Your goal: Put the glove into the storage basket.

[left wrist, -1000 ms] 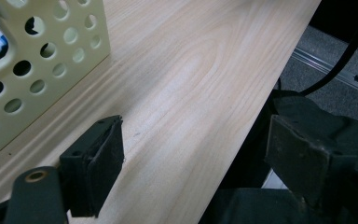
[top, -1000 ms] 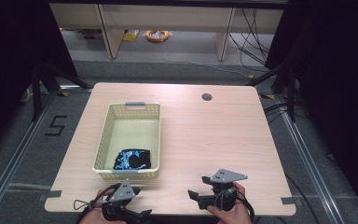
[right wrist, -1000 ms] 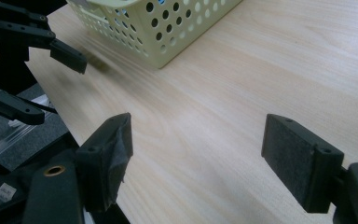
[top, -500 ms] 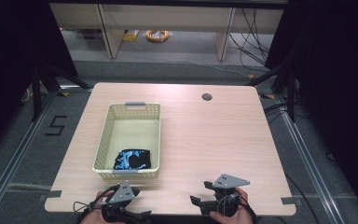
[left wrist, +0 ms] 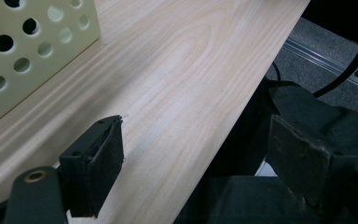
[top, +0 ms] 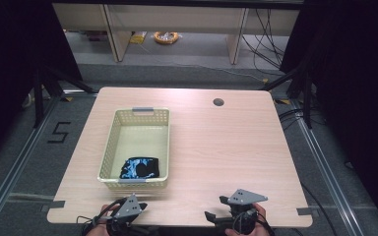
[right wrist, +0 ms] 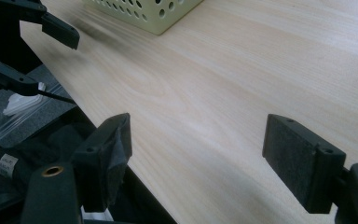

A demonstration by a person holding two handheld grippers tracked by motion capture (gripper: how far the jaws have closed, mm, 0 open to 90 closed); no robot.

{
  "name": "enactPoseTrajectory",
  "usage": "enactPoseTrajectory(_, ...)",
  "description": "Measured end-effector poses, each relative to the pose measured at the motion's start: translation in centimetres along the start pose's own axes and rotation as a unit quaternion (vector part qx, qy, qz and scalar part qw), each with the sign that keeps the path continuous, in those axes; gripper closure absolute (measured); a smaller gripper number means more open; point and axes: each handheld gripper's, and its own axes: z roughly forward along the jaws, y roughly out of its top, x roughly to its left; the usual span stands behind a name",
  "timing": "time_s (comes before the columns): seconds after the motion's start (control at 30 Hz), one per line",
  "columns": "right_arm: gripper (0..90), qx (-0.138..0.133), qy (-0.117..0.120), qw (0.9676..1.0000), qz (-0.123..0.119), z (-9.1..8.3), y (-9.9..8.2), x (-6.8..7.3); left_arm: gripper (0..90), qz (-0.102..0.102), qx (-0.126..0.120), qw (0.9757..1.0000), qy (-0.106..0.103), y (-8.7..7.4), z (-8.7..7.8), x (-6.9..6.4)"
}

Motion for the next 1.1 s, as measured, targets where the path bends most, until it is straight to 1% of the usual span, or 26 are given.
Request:
enactPoseTrajectory(0.03,24.7,-0.001,-0.009,1.0,0.0,-0.08,-0.19,0.1,18.5,-0.016,-0.003,0.9999,-0.004,-0.1,0.0,-0.28)
enactPoseTrajectory(0.07,24.7,-0.001,-0.009,1.0,0.0,-0.08,-0.19,0.1,18.4,-0.016,-0.003,0.9999,-0.004,-0.1,0.0,-0.28)
enactPoseTrajectory(0.1,24.7,0.001,-0.011,0.9999,0.002,-0.2,-0.32,0.16,18.4,-0.005,0.004,1.0,-0.004,-0.14,-0.14,-0.25)
enactPoseTrajectory(0.13,24.7,0.001,-0.011,0.9999,0.002,-0.2,-0.32,0.16,18.4,-0.005,0.004,1.0,-0.004,-0.14,-0.14,-0.25)
enactPoseTrajectory(0.17,24.7,-0.002,-0.007,1.0,-0.002,-0.16,-0.41,0.1,18.4,-0.011,-0.003,0.9999,-0.004,-0.2,-0.04,-0.43)
enactPoseTrajectory(0.2,24.6,0.002,-0.012,0.9999,-0.001,-0.29,-0.51,0.17,18.4,-0.015,-0.003,0.9999,-0.004,-0.23,-0.02,-0.53)
enactPoseTrajectory(0.23,24.6,0.002,-0.019,0.9998,-0.002,-0.39,-0.58,0.2,18.4,-0.011,0.002,0.9999,-0.003,-0.24,-0.05,-0.46)
enactPoseTrajectory(0.27,24.5,0.001,-0.016,0.9999,0.0,-0.4,-0.64,0.24,18.3,-0.016,-0.001,0.9999,-0.006,-0.25,-0.05,-0.58)
enactPoseTrajectory(0.3,24.5,0.005,-0.013,0.9999,0.008,-0.43,-0.72,0.4,18.3,-0.009,0.006,0.9999,-0.003,-0.26,-0.11,-0.49)
enactPoseTrajectory(0.33,24.4,0.001,-0.012,0.9999,-0.002,-0.32,-0.76,0.2,18.3,-0.01,0.005,0.9999,-0.003,-0.28,-0.1,-0.5)
enactPoseTrajectory(0.37,24.4,0.007,-0.011,0.9999,-0.004,-0.44,-0.8,0.21,18.3,-0.019,-0.004,0.9998,-0.007,-0.32,-0.03,-0.64)
enactPoseTrajectory(0.4,24.4,0.007,-0.011,0.9999,-0.004,-0.44,-0.8,0.21,18.3,-0.019,-0.004,0.9998,-0.007,-0.32,-0.03,-0.64)
enactPoseTrajectory(0.43,24.3,0.006,-0.021,0.9997,0.009,-0.57,-0.92,0.51,18.3,-0.012,0.003,0.9999,-0.002,-0.32,-0.11,-0.5)
enactPoseTrajectory(0.47,24.2,0.004,-0.017,0.9998,-0.003,-0.52,-0.93,0.27,18.3,-0.012,0.003,0.9999,-0.002,-0.32,-0.11,-0.5)
enactPoseTrajectory(0.53,24.2,0.006,-0.017,0.9998,-0.002,-0.52,-0.96,0.31,18.3,-0.014,0.004,0.9999,0.0,-0.34,-0.05,-0.51)
enactPoseTrajectory(0.57,24.1,0.004,-0.014,0.9999,-0.002,-0.45,-1.04,0.3,18.3,-0.013,0.001,0.9999,0.006,-0.39,0.01,-0.57)
enactPoseTrajectory(0.63,23.9,0.005,-0.015,0.9999,0.001,-0.51,-1.11,0.37,18.3,-0.013,0.003,0.9999,0.003,-0.39,-0.03,-0.54)
enactPoseTrajectory(0.73,23.9,0.008,-0.02,0.9998,0.0,-0.57,-1.14,0.4,18.3,-0.013,0.002,0.9999,0.006,-0.4,0.0,-0.54)
enactPoseTrajectory(0.77,23.8,0.008,-0.019,0.9998,-0.002,-0.54,-1.15,0.39,18.2,-0.013,0.004,0.9999,-0.003,-0.38,-0.11,-0.47)
enactPoseTrajectory(0.93,23.7,0.009,-0.019,0.9998,-0.004,-0.51,-1.13,0.36,18.2,-0.011,0.004,0.9999,-0.001,-0.37,-0.09,-0.49)
enactPoseTrajectory(0.97,23.5,0.01,-0.023,0.9997,0.002,-0.52,-1.17,0.45,18.3,-0.015,0.0,0.9999,-0.004,-0.38,-0.06,-0.57)
enactPoseTrajectory(1.0,23.5,0.01,-0.023,0.9997,0.002,-0.52,-1.17,0.45,18.3,-0.013,0.002,0.9999,-0.001,-0.4,-0.07,-0.54)
enactPoseTrajectory(1.03,23.5,0.01,-0.024,0.9997,-0.005,-0.49,-1.16,0.32,18.2,-0.016,0.0,0.9999,-0.003,-0.41,-0.02,-0.56)
enactPoseTrajectory(1.07,23.5,0.011,-0.023,0.9997,-0.004,-0.48,-1.15,0.33,18.2,-0.013,0.003,0.9999,-0.002,-0.39,-0.06,-0.48)
enactPoseTrajectory(1.1,23.5,0.012,-0.023,0.9997,-0.002,-0.5,-1.14,0.37,18.2,0.0,0.004,1.0,-0.002,-0.33,-0.1,-0.34)
